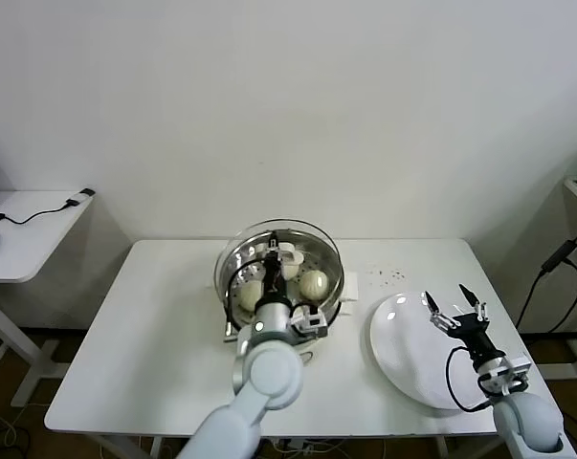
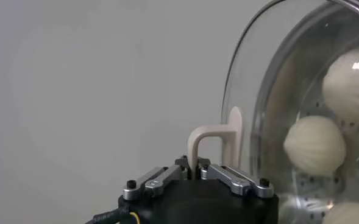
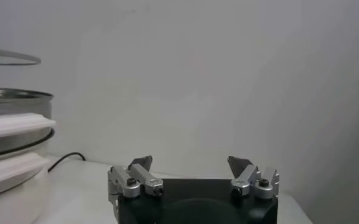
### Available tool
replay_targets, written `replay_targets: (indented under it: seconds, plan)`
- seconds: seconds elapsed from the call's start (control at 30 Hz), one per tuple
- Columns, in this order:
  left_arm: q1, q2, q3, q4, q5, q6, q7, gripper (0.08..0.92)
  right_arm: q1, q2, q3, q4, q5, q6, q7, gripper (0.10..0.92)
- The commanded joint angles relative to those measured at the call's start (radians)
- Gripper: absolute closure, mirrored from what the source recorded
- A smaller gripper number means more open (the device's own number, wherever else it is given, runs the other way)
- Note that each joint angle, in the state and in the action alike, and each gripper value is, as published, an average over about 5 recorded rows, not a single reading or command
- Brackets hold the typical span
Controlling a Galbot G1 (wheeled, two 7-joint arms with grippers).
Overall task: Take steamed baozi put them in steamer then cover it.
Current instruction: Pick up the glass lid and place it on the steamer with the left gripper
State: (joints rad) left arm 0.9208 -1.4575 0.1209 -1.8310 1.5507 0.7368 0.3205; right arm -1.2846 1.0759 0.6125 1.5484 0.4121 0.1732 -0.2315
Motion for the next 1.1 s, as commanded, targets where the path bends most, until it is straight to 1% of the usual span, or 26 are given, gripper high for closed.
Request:
replay_targets:
  seconds: [0.03,0.37,0.73,1.1]
  plan:
    - [-0.014,-0.099,0.026,0.099,0.047,0.049,-0.003,0.85,-0.003,0.003,0.006,-0.007,-0.002,-0.001,-0.016,0.203]
    - [-0.025,-0.098,0.007,0.13,0.049,0.046,-0.007,0.85,-0.012,0.008,0.008,-0.005,-0.02,-0.001,-0.035,0.203]
    - [-0.019,-0.086,-0.008,0.138,0.057,0.048,0.013,0.85,-0.013,0.01,0.01,-0.007,-0.024,0.001,-0.037,0.203]
    - [-0.02,-0.084,-0.017,0.151,0.056,0.049,-0.006,0.85,-0.015,0.011,0.014,-0.01,-0.027,0.003,-0.041,0.203]
